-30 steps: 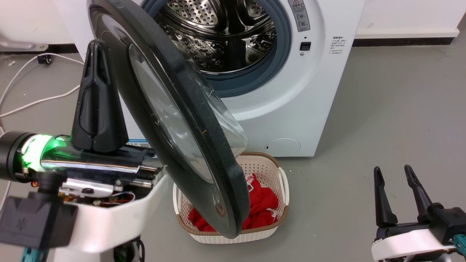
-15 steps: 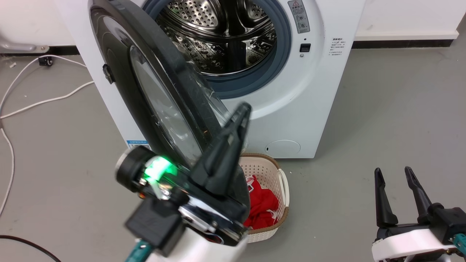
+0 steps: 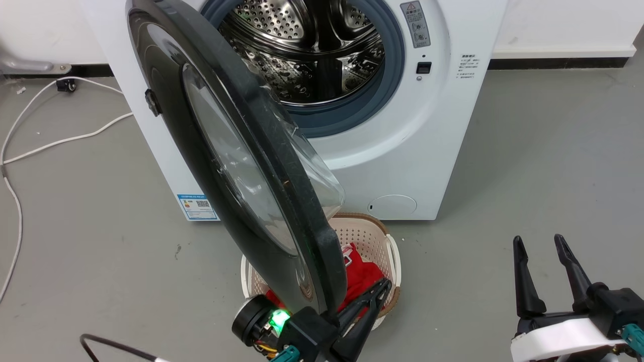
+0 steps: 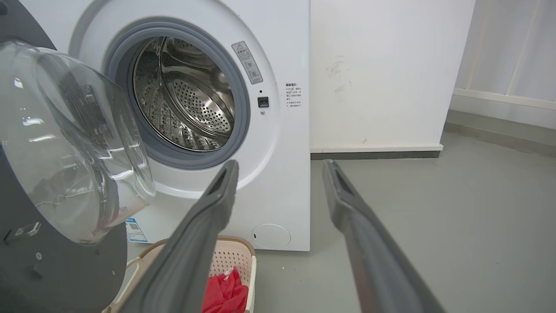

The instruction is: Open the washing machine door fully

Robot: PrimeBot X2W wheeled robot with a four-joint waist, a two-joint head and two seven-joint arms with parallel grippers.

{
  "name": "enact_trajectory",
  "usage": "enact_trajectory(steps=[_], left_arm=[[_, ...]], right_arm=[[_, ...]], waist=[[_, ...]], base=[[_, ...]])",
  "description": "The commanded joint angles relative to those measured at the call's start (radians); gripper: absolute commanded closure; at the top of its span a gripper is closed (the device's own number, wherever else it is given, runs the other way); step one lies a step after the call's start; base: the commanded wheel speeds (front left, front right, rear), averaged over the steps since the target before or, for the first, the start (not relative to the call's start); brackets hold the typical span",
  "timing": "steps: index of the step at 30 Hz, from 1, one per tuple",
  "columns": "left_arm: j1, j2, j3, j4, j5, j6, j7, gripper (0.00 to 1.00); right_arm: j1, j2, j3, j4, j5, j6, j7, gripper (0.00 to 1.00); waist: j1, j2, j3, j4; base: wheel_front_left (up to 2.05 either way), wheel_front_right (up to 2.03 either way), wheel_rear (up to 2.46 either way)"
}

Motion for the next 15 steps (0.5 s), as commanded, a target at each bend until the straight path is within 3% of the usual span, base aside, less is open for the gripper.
enact_trajectory(steps=[1,15], left_arm=[[0.004,-0.001,-0.002,0.019,-0.003,-0.001,-0.004,1.0],[-0.126,-0.049,0.039,0.18,-0.021,0.033,-0.087,1.0]], right_arm=[[-0.001,0.003,0.003,0.003,0.007,-0.001,-0.001,0.0],[-0.022,0.003,0.011,0.01,0.011,-0.001,0.004,0.0]], waist=[[0.0,0.0,0.001,-0.001],[0.0,0.0,0.028,-0.019]], base=[[0.0,0.0,0.0],[0.0,0.0,0.0]])
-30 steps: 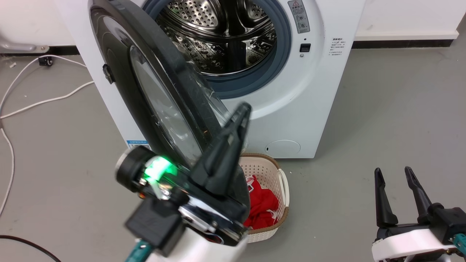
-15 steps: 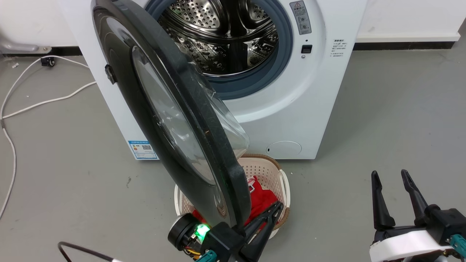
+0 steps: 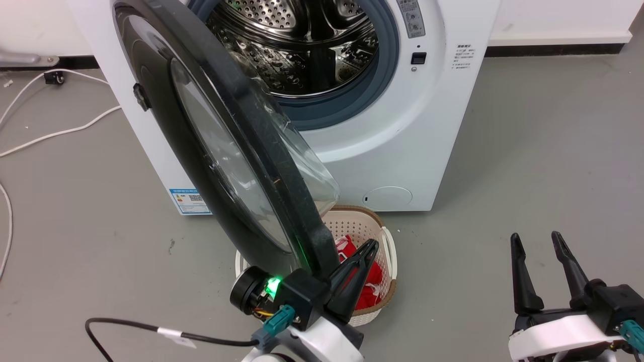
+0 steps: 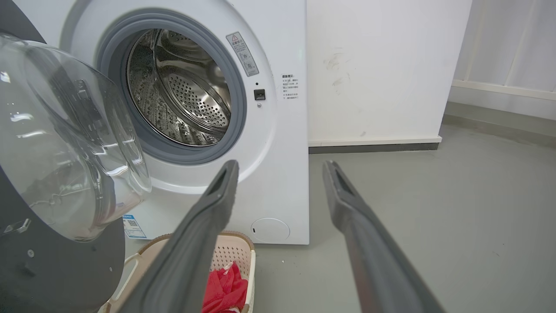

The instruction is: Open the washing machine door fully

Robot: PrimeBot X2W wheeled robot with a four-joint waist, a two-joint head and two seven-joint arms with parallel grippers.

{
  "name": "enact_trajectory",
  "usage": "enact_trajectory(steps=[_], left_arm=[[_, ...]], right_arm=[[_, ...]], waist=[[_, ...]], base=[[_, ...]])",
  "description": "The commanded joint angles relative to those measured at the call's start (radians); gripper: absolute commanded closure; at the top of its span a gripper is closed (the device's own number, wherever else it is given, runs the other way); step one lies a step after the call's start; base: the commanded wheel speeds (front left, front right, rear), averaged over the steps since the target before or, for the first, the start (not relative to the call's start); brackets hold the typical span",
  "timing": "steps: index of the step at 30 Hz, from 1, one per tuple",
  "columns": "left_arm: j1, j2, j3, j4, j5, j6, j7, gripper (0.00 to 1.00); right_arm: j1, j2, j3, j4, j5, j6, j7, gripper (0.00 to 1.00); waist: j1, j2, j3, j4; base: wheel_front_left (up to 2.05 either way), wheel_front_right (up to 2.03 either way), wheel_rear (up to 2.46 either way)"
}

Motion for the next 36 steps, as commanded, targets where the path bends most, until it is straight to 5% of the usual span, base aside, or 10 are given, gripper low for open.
enact_trajectory(steps=[1,18,36], left_arm=[[-0.024,-0.006,0.0,0.021,-0.007,-0.001,-0.011,1.0],[-0.07,0.001,0.033,0.131,-0.017,0.05,-0.065,1.0],[0.092,0.091,0.054,-0.056,-0.013,0.118,-0.036,1.0]], right_arm=[[-0.013,0.003,0.001,0.004,0.002,-0.001,0.002,0.0],[-0.029,0.003,0.01,0.015,0.01,-0.001,-0.002,0.0],[-0.003,0.003,0.004,0.012,0.002,-0.001,0.018,0.0]], waist=[[0.0,0.0,0.005,-0.002],[0.0,0.0,0.021,-0.005],[0.0,0.0,-0.004,0.047]], base=[[0.0,0.0,0.0],[0.0,0.0,0.0],[0.0,0.0,0.0]])
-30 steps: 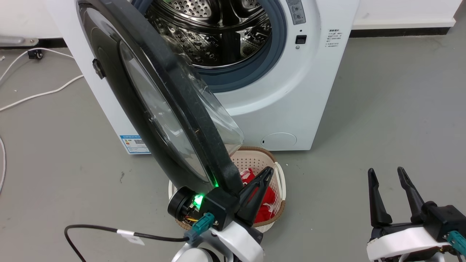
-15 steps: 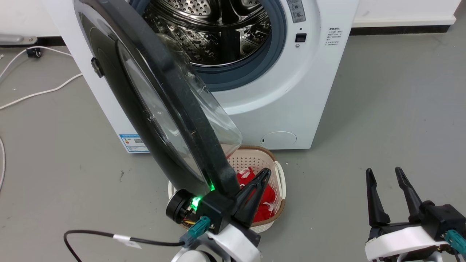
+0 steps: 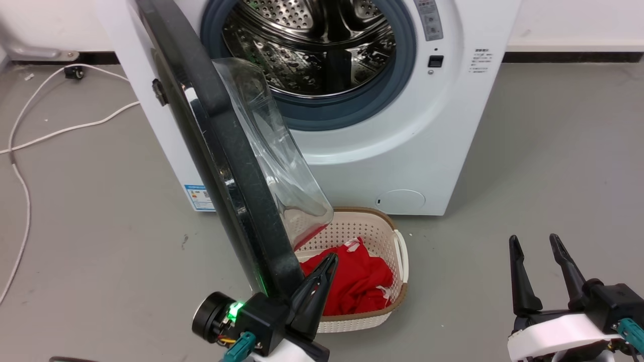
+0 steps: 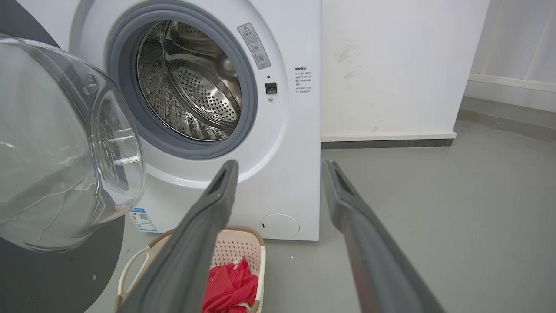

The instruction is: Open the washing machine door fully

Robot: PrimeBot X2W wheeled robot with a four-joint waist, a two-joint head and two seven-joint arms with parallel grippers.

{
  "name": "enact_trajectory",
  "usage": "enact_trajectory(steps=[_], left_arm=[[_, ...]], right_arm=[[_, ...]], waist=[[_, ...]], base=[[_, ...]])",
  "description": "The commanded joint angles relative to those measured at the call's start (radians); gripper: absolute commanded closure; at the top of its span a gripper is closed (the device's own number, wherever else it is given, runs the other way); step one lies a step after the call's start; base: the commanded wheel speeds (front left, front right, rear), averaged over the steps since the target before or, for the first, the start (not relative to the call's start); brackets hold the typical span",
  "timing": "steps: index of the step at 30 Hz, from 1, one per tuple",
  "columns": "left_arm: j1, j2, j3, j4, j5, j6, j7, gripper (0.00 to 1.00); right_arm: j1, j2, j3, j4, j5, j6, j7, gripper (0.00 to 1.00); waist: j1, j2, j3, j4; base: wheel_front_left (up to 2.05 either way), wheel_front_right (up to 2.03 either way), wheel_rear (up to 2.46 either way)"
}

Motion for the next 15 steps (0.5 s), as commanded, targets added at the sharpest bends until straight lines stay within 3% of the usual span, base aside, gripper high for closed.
enact_trajectory(steps=[1,15], left_arm=[[0.016,0.012,0.015,-0.01,0.0,0.013,0.004,1.0],[0.12,0.04,0.039,-0.086,-0.017,0.077,0.032,1.0]], right_arm=[[0.003,0.003,-0.001,-0.006,-0.007,-0.001,0.003,0.0],[0.024,0.002,-0.002,-0.022,-0.004,-0.001,0.023,0.0]], waist=[[0.0,-0.0001,-0.003,0.015],[0.0,-0.0001,-0.024,0.155]], base=[[0.0,0.0,0.0],[0.0,0.0,0.0]])
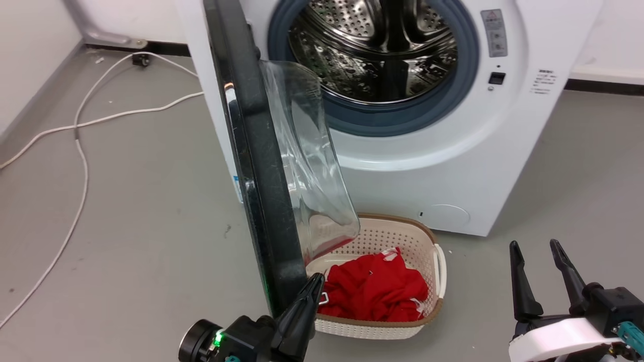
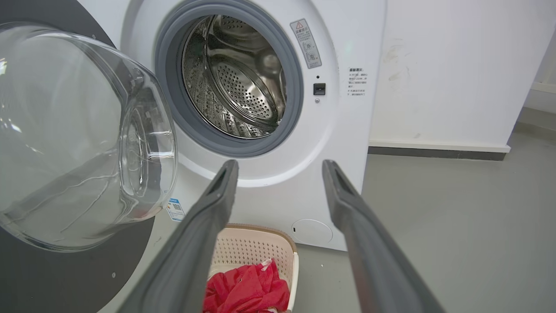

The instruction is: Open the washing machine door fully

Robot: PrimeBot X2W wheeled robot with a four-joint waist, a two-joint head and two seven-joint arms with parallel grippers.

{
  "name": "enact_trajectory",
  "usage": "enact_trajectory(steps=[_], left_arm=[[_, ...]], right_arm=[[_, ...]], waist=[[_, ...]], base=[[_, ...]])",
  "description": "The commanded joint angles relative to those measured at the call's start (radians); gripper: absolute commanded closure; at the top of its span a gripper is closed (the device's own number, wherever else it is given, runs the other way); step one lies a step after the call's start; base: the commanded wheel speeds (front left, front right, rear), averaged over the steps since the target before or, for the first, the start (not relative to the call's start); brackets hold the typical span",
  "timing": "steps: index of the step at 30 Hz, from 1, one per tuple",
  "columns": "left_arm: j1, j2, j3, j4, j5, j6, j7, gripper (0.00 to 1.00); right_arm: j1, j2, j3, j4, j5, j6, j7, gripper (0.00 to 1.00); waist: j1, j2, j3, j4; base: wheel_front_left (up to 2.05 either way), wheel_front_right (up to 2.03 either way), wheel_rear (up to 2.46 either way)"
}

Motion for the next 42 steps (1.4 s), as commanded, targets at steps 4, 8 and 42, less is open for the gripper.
enact_trajectory(steps=[4,8,42], left_arm=[[0.023,0.021,0.03,-0.003,-0.001,0.028,0.006,1.0],[0.031,0.028,0.031,-0.019,0.001,0.034,0.01,1.0],[-0.08,0.094,0.32,0.128,-0.092,0.146,-0.12,1.0]], right_arm=[[0.014,0.002,-0.002,-0.002,0.004,-0.001,0.001,0.0],[0.018,0.002,-0.003,-0.001,0.004,-0.001,0.002,0.0],[-0.036,0.002,-0.003,-0.026,-0.019,-0.001,0.039,0.0]], waist=[[0.0,-0.0001,-0.009,0.066],[0.0,-0.0001,-0.009,0.119],[0.0,-0.0001,0.074,0.243]], base=[[0.0,0.0,0.0],[0.0,0.0,0.0],[0.0,0.0,0.0]])
